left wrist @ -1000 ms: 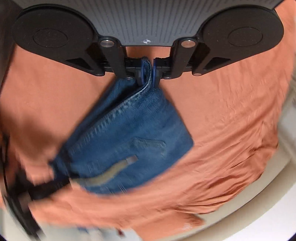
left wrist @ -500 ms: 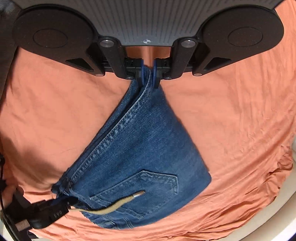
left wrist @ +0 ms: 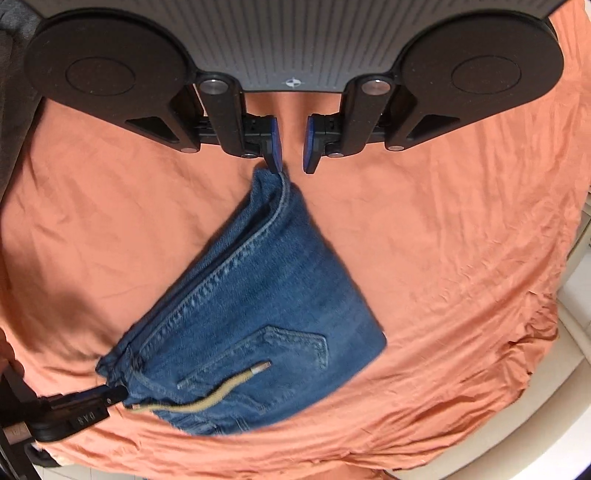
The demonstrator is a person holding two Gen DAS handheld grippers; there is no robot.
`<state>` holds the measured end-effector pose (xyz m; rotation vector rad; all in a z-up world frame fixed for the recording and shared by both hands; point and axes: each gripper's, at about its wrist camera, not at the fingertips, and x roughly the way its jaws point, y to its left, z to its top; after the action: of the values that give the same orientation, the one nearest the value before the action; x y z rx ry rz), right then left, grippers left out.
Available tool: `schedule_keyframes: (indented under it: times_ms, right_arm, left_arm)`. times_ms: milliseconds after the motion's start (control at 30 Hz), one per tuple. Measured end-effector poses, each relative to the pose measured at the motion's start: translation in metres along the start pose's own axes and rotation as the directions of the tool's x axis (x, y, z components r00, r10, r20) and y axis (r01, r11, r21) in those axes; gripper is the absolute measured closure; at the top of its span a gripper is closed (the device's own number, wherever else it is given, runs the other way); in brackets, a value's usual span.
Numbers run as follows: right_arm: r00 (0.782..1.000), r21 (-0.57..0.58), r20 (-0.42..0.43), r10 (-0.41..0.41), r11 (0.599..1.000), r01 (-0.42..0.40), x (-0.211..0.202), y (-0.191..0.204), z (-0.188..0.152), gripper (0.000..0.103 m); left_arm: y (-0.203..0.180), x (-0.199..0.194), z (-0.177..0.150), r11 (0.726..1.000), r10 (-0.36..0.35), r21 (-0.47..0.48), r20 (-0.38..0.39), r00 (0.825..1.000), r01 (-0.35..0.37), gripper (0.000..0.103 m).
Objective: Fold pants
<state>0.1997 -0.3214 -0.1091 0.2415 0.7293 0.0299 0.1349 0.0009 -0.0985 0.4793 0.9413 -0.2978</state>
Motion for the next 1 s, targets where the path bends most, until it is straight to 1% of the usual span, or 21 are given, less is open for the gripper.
schedule_keyframes:
  times_ms: [33,67,133,167,200,233,333,433,533,633,667,700,767,867,933,1000]
  right_arm:
    - [1.0,0.009,0.013,0.002,1.0,-0.002,-0.004,-0.003,0.0,0.075]
    - [1.0,0.025,0.026,0.008,1.0,-0.008,-0.007,-0.005,0.001,0.075]
    - [0.998,0.055,0.051,0.022,0.998,-0.025,-0.013,-0.009,0.003,0.075]
    - [0.998,0.061,0.064,0.026,0.998,-0.03,-0.015,-0.011,0.004,0.073]
    - [0.997,0.062,0.076,0.026,0.998,-0.031,-0.018,-0.011,0.005,0.072]
    - [0.996,0.061,0.087,0.026,0.998,-0.031,-0.02,-0.011,0.006,0.068]
    - [0.993,0.038,0.109,0.035,0.999,-0.039,-0.025,-0.008,0.011,0.067]
    - [0.991,-0.01,0.124,0.056,0.998,-0.055,-0.028,-0.003,0.025,0.067]
    - [0.99,-0.049,0.12,0.074,0.996,-0.069,-0.023,0.001,0.043,0.063]
    - [0.993,-0.104,0.097,0.069,0.993,-0.059,-0.008,0.008,0.062,0.065]
    - [0.993,-0.124,0.089,0.073,0.99,-0.062,-0.001,0.011,0.068,0.071]
    - [0.994,-0.145,0.079,0.076,0.987,-0.064,0.007,0.015,0.074,0.074]
    - [0.996,-0.194,0.061,0.071,0.979,-0.058,0.024,0.025,0.086,0.078]
    - [0.997,-0.251,0.033,0.067,0.966,-0.057,0.054,0.038,0.102,0.079]
    - [0.997,-0.278,-0.001,0.077,0.958,-0.075,0.073,0.046,0.111,0.08]
    - [0.998,-0.31,-0.021,0.06,0.949,-0.063,0.092,0.051,0.116,0.08]
  left_arm:
    - [0.001,-0.004,0.002,1.0,0.002,-0.006,0.009,1.0,-0.002,0.083]
    - [0.002,-0.008,0.004,1.0,0.002,-0.013,0.023,1.0,-0.001,0.082]
    - [0.004,-0.015,0.01,1.0,-0.003,-0.026,0.049,0.999,0.004,0.075]
    - [0.006,-0.019,0.013,0.999,-0.007,-0.036,0.064,0.998,0.009,0.073]
    - [0.009,-0.021,0.017,0.999,-0.011,-0.047,0.078,0.997,0.015,0.07]
    - [0.013,-0.022,0.021,0.998,-0.016,-0.061,0.092,0.996,0.022,0.066]
    - [0.03,-0.02,0.033,0.992,-0.023,-0.121,0.133,0.991,0.039,0.063]
    - [0.053,-0.011,0.05,0.977,-0.031,-0.203,0.16,0.987,0.064,0.061]
    - [0.075,0.003,0.071,0.955,-0.054,-0.277,0.193,0.98,0.107,0.061]
    - [0.089,0.022,0.094,0.936,-0.064,-0.324,0.223,0.973,0.136,0.061]
    - [0.092,0.03,0.102,0.932,-0.07,-0.331,0.233,0.97,0.146,0.061]
    - [0.094,0.038,0.11,0.93,-0.072,-0.334,0.239,0.968,0.152,0.061]
    - [0.096,0.055,0.126,0.932,-0.066,-0.331,0.251,0.966,0.15,0.061]
    - [0.096,0.083,0.147,0.937,-0.062,-0.319,0.251,0.966,0.143,0.067]
    - [0.093,0.1,0.159,0.942,-0.091,-0.292,0.257,0.962,0.167,0.068]
    - [0.086,0.115,0.167,0.949,-0.113,-0.259,0.262,0.958,0.183,0.068]
